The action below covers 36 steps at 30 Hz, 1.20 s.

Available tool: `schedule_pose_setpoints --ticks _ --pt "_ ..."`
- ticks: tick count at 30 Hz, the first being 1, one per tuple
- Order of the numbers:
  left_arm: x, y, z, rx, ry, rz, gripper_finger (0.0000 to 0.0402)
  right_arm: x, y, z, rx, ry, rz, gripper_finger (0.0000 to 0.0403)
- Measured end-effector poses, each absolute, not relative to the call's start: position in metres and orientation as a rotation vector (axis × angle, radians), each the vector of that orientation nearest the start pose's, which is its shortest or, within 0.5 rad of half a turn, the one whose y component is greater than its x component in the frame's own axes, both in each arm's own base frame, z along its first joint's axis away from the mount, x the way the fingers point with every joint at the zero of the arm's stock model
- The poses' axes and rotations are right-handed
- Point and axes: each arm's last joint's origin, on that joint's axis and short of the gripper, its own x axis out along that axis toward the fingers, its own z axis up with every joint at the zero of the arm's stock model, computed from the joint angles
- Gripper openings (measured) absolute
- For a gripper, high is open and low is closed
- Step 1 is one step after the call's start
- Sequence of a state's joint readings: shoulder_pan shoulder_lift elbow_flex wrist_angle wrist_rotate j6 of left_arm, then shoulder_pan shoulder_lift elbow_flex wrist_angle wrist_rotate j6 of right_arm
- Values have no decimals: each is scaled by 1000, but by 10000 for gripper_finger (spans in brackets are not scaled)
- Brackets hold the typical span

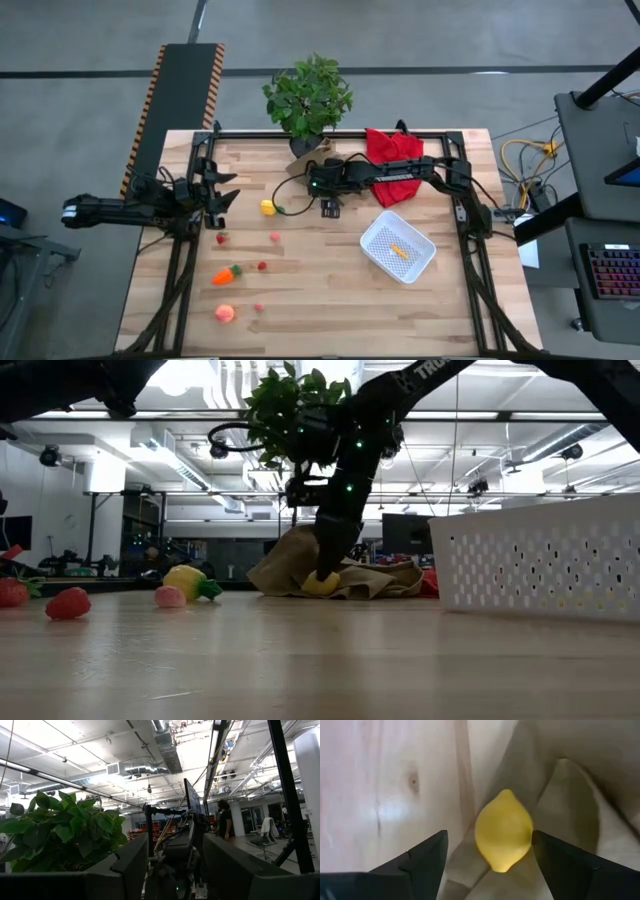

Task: Pick and placing Produce into tupperware
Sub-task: Put the yellow lemon into the white bin

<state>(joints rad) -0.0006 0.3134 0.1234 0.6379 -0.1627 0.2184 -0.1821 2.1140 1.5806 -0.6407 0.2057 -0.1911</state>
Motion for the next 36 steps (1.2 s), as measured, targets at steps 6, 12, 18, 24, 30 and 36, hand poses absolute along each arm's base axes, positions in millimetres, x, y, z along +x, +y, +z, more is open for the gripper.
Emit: schedule_pose_setpoints --ticks 6,12,18,24,30,36 --pt "108 5 239 178 -428 208 176 427 -85 168 -170 1208 -217 274" --pt "108 5 239 178 -428 208 176 428 -88 168 -165 1186 -222 274" --pt "108 5 239 178 -428 208 176 428 -94 168 -152 1178 -226 272" --pt "108 5 239 185 -428 210 176 428 -100 169 -142 1162 -231 271" --pt "108 5 239 185 -428 210 176 428 -102 168 -125 1152 -220 269" --pt "108 5 239 185 -428 210 176 427 -100 163 -113 1156 -199 268"
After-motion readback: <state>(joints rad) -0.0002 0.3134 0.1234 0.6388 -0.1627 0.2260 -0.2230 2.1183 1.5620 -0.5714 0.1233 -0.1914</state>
